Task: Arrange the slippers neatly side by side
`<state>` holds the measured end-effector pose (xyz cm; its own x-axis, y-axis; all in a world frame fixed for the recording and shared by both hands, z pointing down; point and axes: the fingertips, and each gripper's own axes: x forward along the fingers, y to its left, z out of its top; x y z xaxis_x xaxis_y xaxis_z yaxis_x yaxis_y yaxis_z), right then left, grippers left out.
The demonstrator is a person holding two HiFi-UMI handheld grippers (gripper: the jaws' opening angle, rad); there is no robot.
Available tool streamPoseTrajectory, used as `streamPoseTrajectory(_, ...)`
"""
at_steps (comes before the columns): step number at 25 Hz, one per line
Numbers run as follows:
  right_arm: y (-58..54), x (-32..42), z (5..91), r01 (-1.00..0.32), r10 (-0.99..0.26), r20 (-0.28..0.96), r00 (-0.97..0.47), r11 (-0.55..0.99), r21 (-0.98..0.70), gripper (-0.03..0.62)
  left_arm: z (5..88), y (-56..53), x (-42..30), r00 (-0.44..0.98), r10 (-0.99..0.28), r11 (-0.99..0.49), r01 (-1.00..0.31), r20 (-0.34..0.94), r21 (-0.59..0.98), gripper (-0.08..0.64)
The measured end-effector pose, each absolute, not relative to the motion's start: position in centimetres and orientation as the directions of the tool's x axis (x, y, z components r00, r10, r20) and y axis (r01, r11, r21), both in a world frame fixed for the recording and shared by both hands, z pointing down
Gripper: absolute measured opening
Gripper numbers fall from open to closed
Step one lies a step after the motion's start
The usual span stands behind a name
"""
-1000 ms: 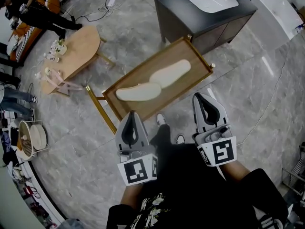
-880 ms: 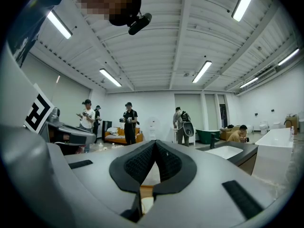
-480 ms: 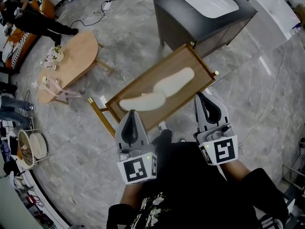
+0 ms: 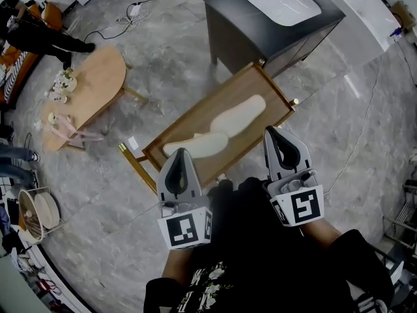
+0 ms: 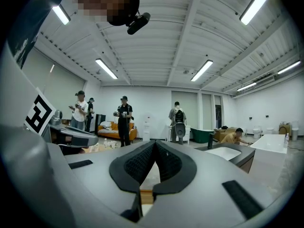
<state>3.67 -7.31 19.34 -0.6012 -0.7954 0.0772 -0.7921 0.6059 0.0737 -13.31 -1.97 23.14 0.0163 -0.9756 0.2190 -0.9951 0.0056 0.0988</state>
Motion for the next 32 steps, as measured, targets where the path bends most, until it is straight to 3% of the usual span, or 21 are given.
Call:
streamPoseTrajectory(12,-9.4,2.1,23.0,-0.766,-0.759,0.183,-0.625,0.642,0.043,-0.003,27.0,-2.9,-15.5,0.001,-0.946,0.041,-0.992,0.324,0.123,0.003)
streamPoseTrajectory(25,-11.8,1.2,28.9,-0.678,-0.636,0.333,-0.696,0.735,-0.011,-0.003,34.9,-3.0,-15.2,-0.032,-0.851,0.111,-0.987,0.524,0.12,0.005)
streamPoseTrajectory(32,-12.2,0.8,32.7,-0.642,-0.573,0.41,-0.71,0.766,-0.042,-0.003,38.1,-3.5,-14.2,0.022,-0.807,0.082,-0.985,0.59,0.149,0.031)
